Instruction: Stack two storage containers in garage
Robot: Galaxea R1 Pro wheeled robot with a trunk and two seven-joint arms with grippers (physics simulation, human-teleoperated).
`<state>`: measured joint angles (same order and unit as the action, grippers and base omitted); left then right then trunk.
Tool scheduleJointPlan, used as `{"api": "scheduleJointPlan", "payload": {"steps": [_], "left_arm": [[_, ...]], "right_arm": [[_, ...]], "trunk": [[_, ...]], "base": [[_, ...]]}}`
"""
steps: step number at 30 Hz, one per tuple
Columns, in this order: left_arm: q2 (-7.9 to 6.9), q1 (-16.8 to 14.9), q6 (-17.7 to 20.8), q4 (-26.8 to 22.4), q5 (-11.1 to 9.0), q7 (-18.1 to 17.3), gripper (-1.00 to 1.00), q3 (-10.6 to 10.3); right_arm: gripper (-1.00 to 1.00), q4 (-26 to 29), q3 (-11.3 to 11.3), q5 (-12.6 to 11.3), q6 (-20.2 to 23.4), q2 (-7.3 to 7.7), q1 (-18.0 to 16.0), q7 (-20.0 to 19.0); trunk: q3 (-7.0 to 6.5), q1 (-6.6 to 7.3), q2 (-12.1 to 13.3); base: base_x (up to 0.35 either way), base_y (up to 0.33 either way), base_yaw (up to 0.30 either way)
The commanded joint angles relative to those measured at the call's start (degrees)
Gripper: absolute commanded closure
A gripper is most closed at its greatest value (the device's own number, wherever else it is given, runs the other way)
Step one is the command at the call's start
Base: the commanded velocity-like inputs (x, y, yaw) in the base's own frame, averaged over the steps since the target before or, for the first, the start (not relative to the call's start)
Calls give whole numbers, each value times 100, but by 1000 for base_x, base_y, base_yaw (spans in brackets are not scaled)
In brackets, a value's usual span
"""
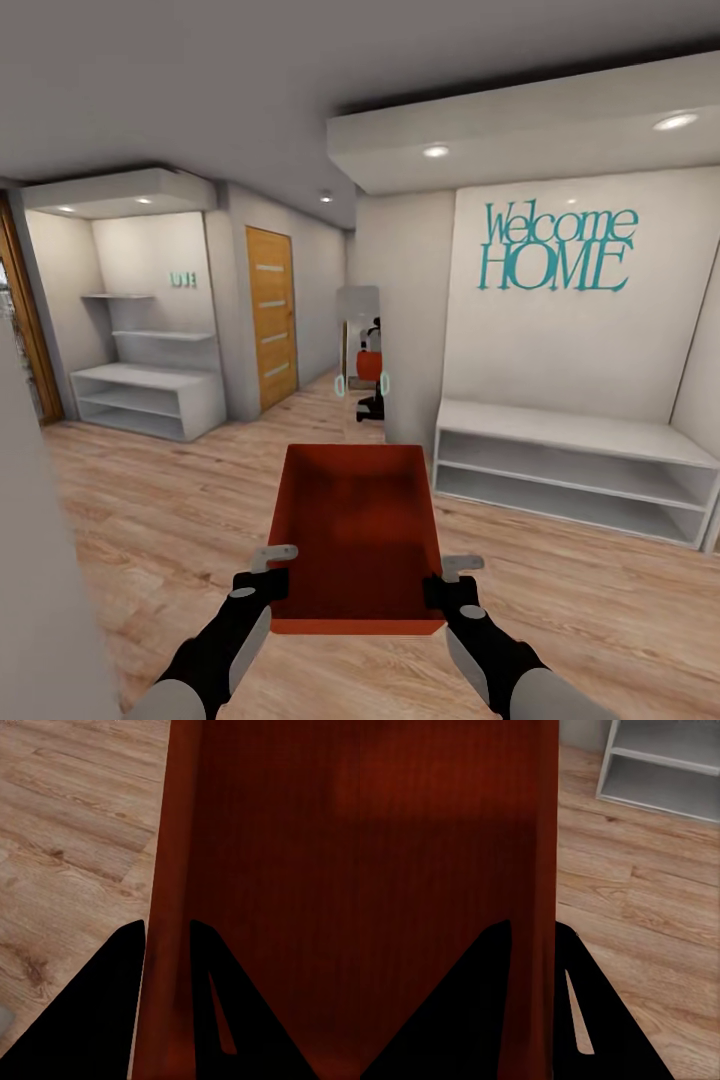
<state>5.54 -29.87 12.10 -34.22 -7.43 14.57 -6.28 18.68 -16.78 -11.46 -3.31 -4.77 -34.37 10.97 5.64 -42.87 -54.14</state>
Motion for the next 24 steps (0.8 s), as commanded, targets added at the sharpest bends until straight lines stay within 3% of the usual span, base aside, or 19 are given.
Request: {"api": "scheduleJointPlan", "payload": {"steps": [1, 24], "left_arm": [[-293, -1, 47, -6, 0, 239, 100, 268], [-299, -1, 47, -6, 4, 239, 100, 268]], "right_arm": [[100, 66, 34, -14, -12, 2, -9, 19], [100, 66, 38, -14, -12, 2, -9, 24]], "trunk": [[9, -4, -7], [9, -4, -7]], "base": [[326, 0, 0], [326, 0, 1]]}}
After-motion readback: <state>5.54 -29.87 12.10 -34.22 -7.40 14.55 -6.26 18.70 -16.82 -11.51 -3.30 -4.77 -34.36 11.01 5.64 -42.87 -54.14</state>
